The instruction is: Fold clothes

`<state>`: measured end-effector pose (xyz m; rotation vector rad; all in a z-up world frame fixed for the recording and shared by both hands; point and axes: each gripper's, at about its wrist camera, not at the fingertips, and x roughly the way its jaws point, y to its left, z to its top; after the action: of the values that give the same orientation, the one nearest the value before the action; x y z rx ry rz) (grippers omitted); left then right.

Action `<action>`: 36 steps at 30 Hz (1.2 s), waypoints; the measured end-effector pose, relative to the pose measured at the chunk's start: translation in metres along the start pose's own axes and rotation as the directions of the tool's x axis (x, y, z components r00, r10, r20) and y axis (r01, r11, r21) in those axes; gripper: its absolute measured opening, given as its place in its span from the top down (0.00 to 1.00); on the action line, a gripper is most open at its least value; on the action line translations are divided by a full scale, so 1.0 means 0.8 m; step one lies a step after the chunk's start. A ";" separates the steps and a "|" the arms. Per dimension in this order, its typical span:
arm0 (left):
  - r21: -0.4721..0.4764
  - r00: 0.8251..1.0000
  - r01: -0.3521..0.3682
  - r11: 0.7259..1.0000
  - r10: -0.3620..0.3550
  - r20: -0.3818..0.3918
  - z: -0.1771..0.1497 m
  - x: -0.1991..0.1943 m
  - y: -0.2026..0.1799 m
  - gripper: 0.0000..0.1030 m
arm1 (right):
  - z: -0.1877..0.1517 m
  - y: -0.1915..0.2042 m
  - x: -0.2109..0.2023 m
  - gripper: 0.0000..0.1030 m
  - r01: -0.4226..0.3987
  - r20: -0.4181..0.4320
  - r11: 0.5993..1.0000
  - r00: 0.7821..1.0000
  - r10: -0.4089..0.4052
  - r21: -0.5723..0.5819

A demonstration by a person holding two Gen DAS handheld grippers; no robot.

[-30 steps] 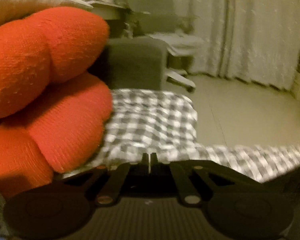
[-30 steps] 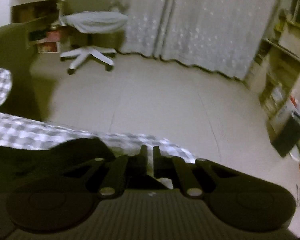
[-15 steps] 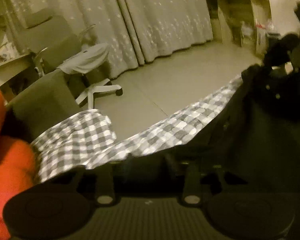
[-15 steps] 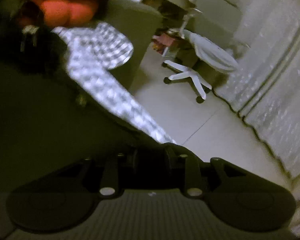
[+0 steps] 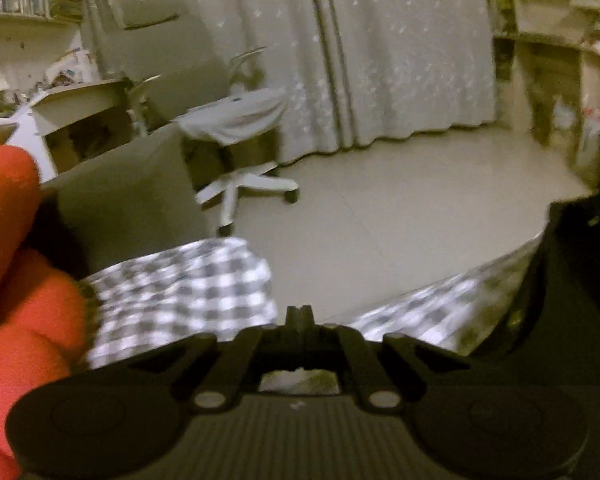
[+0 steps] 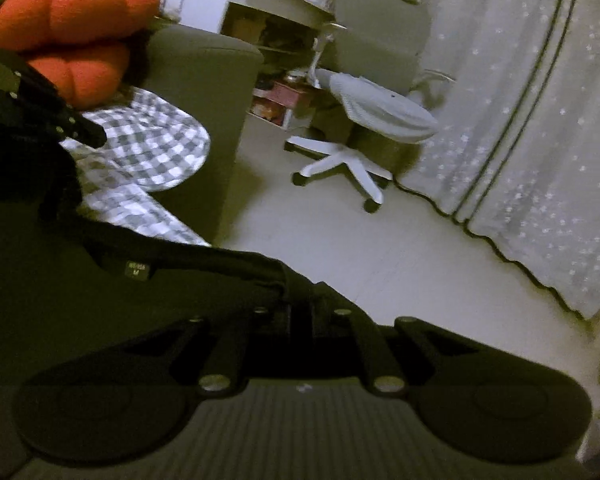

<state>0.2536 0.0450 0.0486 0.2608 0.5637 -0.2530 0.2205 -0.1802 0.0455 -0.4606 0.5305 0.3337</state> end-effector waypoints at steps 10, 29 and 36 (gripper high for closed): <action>0.056 0.997 0.039 0.998 -0.035 -0.075 -0.013 -0.002 -0.002 0.37 | -0.002 -0.021 0.047 0.90 0.000 -0.129 0.988 0.991 0.020 0.156; -0.364 0.946 -0.286 0.886 0.200 -0.257 -0.098 -0.038 0.084 0.90 | -0.099 -0.108 -0.044 0.70 0.012 -0.197 0.874 0.976 0.096 0.485; -0.432 0.951 -0.298 0.851 0.225 -0.213 -0.093 -0.064 0.102 1.00 | -0.105 -0.137 -0.070 0.45 0.092 -0.188 0.828 0.982 0.017 0.553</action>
<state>0.2005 0.1526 0.0306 -0.1089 0.7170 0.1743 0.1869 -0.3253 0.0483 0.0754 0.7693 0.0824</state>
